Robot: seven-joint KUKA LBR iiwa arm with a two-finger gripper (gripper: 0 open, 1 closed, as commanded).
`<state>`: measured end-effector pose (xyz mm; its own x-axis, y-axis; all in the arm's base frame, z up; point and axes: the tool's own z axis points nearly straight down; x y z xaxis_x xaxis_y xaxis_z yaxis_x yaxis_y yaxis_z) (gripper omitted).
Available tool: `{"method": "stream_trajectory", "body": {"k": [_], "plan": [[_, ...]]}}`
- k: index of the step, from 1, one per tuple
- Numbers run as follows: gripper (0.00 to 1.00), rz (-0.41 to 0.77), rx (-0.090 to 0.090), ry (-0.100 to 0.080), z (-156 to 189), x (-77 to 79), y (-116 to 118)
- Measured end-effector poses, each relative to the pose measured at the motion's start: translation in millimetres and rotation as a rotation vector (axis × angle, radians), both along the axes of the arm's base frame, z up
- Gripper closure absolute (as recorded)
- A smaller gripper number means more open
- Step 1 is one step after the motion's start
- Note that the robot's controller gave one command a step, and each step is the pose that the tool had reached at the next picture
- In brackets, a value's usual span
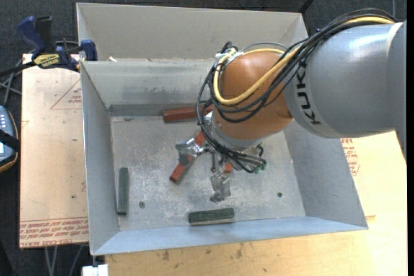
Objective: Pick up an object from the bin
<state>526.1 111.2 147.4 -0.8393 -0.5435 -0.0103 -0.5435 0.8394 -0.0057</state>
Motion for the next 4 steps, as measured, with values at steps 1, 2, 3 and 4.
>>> {"method": "stream_trajectory", "body": {"k": [1,2,3,4], "plan": [[0.0,0.247,0.0,0.001,-54.5,31.7,27.4],[1.0,0.227,0.002,0.006,-75.8,57.3,28.6],[1.0,0.227,0.002,0.006,-75.8,57.3,28.6],[1.0,0.21,0.0,0.006,86.2,25.6,17.0]]}}
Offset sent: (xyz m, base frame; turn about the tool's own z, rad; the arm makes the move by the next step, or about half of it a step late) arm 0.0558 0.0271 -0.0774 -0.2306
